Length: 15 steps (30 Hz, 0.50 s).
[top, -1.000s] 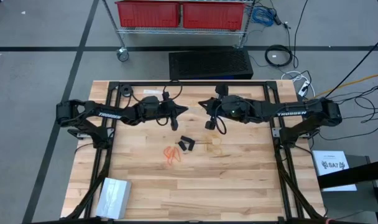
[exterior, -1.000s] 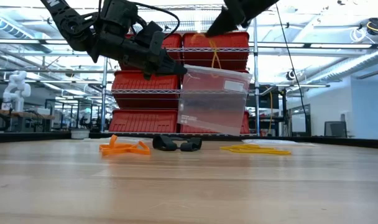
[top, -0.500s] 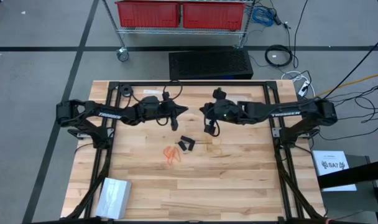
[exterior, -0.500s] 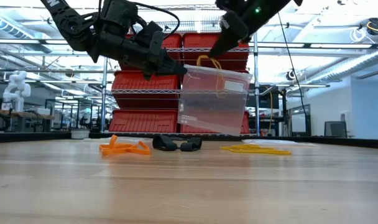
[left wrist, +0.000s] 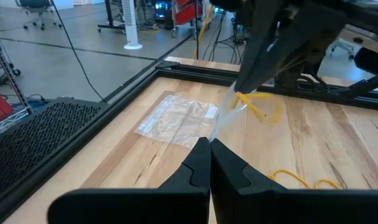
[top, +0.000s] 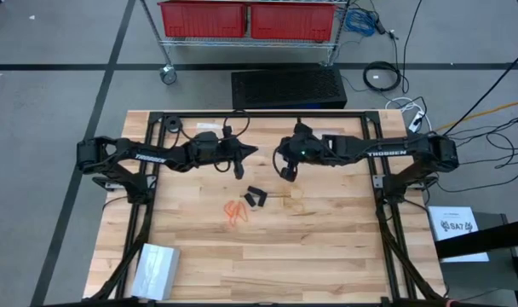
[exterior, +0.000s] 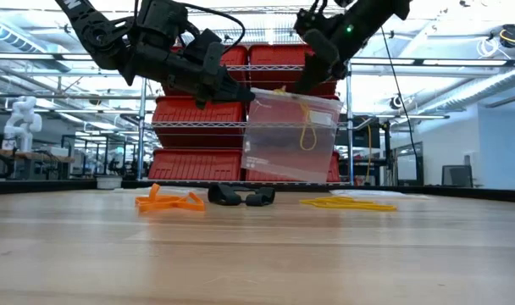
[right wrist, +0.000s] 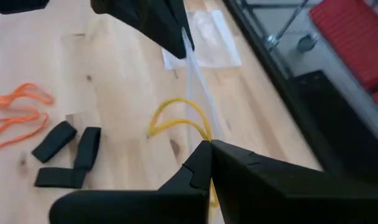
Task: Sort rubber bands
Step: Put the right yellow rubber band into the middle transparent zip bag
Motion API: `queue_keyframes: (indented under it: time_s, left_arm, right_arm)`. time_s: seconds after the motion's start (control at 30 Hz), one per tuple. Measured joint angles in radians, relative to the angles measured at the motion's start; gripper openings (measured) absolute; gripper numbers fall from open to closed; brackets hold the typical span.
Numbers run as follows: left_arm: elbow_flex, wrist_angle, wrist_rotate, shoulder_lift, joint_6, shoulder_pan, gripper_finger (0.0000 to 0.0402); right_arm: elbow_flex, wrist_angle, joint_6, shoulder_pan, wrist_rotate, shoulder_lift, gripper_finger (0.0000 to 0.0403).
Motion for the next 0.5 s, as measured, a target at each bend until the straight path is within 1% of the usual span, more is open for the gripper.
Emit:
queue_keyframes:
  time_s: [0.23,0.37,0.5]
  left_arm:
    - [0.0,-0.001,0.017,0.0,0.0,0.0,0.0]
    - [0.0,-0.001,0.017,0.0,0.0,0.0,0.0]
    - [0.0,-0.005,0.019,0.0,0.0,0.0,0.0]
  right_arm:
    - [0.0,-0.067,0.073,-0.054,-0.156,0.0,0.0]
    - [0.0,-0.098,0.086,-0.065,-0.188,0.0,0.0003]
    - [0.0,-0.099,0.071,-0.065,-0.243,0.0,0.0023]
